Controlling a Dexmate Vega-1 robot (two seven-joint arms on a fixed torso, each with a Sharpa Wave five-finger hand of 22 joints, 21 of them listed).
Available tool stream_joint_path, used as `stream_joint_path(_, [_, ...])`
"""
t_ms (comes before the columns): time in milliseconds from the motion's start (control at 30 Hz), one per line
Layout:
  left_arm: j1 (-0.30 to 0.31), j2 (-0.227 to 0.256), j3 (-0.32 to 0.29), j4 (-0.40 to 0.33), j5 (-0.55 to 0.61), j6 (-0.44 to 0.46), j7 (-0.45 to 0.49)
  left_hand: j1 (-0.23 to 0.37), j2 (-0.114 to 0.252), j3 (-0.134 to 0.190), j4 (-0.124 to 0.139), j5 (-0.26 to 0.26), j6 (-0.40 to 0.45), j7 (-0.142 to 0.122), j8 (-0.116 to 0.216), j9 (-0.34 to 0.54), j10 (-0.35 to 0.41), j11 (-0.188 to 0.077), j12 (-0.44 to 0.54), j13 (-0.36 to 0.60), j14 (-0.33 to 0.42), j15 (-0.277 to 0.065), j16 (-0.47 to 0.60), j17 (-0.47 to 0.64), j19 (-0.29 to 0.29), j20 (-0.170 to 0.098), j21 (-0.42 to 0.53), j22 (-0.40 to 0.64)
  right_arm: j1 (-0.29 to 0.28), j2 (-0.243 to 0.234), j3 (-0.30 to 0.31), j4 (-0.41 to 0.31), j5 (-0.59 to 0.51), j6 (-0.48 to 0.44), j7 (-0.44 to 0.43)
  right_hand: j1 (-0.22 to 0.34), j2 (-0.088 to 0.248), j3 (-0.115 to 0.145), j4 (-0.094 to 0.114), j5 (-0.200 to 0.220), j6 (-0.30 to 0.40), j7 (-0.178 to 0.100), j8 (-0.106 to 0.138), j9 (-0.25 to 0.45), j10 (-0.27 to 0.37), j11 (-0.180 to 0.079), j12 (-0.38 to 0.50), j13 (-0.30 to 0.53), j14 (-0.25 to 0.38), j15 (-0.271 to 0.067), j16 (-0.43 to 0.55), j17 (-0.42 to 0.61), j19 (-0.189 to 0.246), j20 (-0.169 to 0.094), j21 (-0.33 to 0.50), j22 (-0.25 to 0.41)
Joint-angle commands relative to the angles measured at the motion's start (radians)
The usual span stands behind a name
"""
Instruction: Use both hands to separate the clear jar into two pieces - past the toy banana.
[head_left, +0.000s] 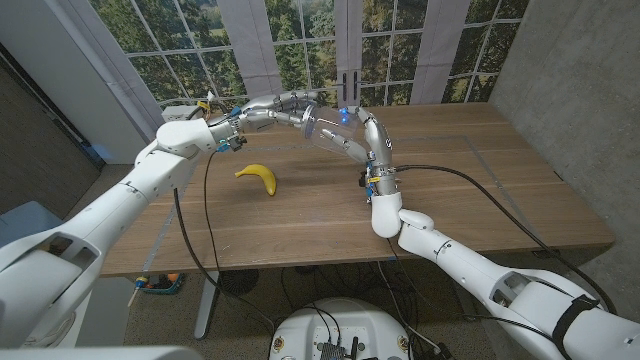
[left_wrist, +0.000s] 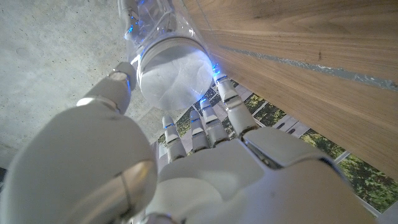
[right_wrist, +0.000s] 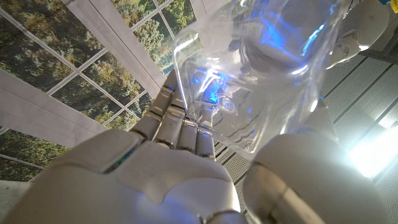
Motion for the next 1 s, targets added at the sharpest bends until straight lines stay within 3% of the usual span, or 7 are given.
stream_joint_path(33, [0.055,0.039,-0.021,-0.081,0.154,-0.061,0.186,0.029,0.002,-0.009,0.005,-0.014,0.028,-0.004,0.009,0.002,0.040,-0.015,0.018,0.006,0.039,-0.031,0.017,0.004,0.048,-0.014,0.019,0.002,0.016,-0.006,-0.024,0.002,0.030,0.003,-0.013,0.246,0.251,0.092,0.074,0.008,0.169,-0.145,0.078,0.159,0.212,-0.204,0.008,0.003,0.017,-0.143,-0.002,0.003,0.000,-0.064,0.008,0.000])
stream_joint_path(267, [0.084,0.067,-0.022,-0.152,0.263,-0.066,0.290,0.028,0.000,-0.050,0.014,-0.021,0.002,-0.001,-0.009,0.004,0.044,0.001,0.024,0.021,0.089,-0.049,0.029,0.007,0.103,-0.039,0.032,0.006,0.027,-0.004,-0.038,0.013,0.021,-0.006,-0.030,0.245,0.250,0.092,0.074,0.007,0.171,-0.145,0.078,0.157,0.211,-0.204,0.006,0.003,0.018,-0.142,-0.003,0.003,-0.002,-0.064,0.012,-0.001])
stream_joint_path(433, [0.060,0.084,0.002,-0.164,0.259,-0.048,0.232,0.011,-0.019,-0.107,0.020,-0.024,-0.089,-0.015,-0.056,0.005,-0.038,0.038,-0.003,0.032,0.037,-0.005,0.001,0.007,0.078,-0.025,0.012,0.005,0.027,0.005,-0.029,0.022,0.007,-0.010,-0.031,0.245,0.251,0.093,0.073,0.007,0.171,-0.143,0.078,0.157,0.210,-0.202,0.006,0.004,0.017,-0.143,-0.004,0.002,-0.003,-0.063,0.015,-0.001])
stream_joint_path(500, [0.060,0.079,0.003,-0.161,0.248,-0.057,0.227,0.009,-0.012,-0.119,0.023,-0.023,-0.043,0.000,-0.038,0.006,-0.001,0.042,0.012,0.035,0.066,-0.014,0.012,0.007,0.095,-0.033,0.016,0.005,0.028,0.008,-0.026,0.026,0.004,-0.007,-0.031,0.244,0.251,0.093,0.074,0.007,0.171,-0.143,0.078,0.156,0.210,-0.203,0.005,0.002,0.018,-0.142,-0.004,0.002,-0.003,-0.063,0.016,-0.002])
stream_joint_path(567, [0.066,0.070,-0.003,-0.157,0.233,-0.065,0.237,0.073,0.054,-0.106,0.013,-0.017,0.044,0.045,-0.007,0.012,0.089,0.025,0.047,0.044,0.147,-0.065,0.039,0.011,0.149,-0.076,0.031,0.007,0.031,0.008,-0.028,0.031,0.007,-0.002,-0.031,0.244,0.252,0.093,0.074,0.007,0.171,-0.143,0.078,0.156,0.211,-0.203,0.006,0.003,0.019,-0.143,-0.004,0.002,-0.003,-0.062,0.017,-0.002])
stream_joint_path(667, [0.067,0.061,-0.007,-0.146,0.210,-0.071,0.234,0.124,0.090,-0.119,0.010,-0.020,0.122,0.092,0.021,0.024,0.188,-0.002,0.085,0.058,0.241,-0.114,0.071,0.016,0.208,-0.121,0.051,0.011,0.033,0.008,-0.030,0.034,0.010,-0.002,-0.031,0.245,0.251,0.094,0.073,0.007,0.171,-0.144,0.078,0.156,0.211,-0.203,0.005,0.002,0.019,-0.143,-0.004,0.003,-0.004,-0.062,0.019,-0.002])
stream_joint_path(1000, [0.037,0.038,0.015,-0.107,0.147,-0.058,0.157,0.172,0.106,-0.133,0.007,-0.017,0.171,0.144,0.041,0.037,0.251,0.011,0.109,0.072,0.267,-0.114,0.077,0.015,0.231,-0.144,0.060,0.013,0.035,0.012,-0.021,0.043,0.011,0.029,-0.031,0.245,0.251,0.095,0.072,0.007,0.172,-0.142,0.078,0.155,0.213,-0.203,0.004,0.002,0.019,-0.143,-0.005,0.003,-0.006,-0.062,0.024,-0.003])
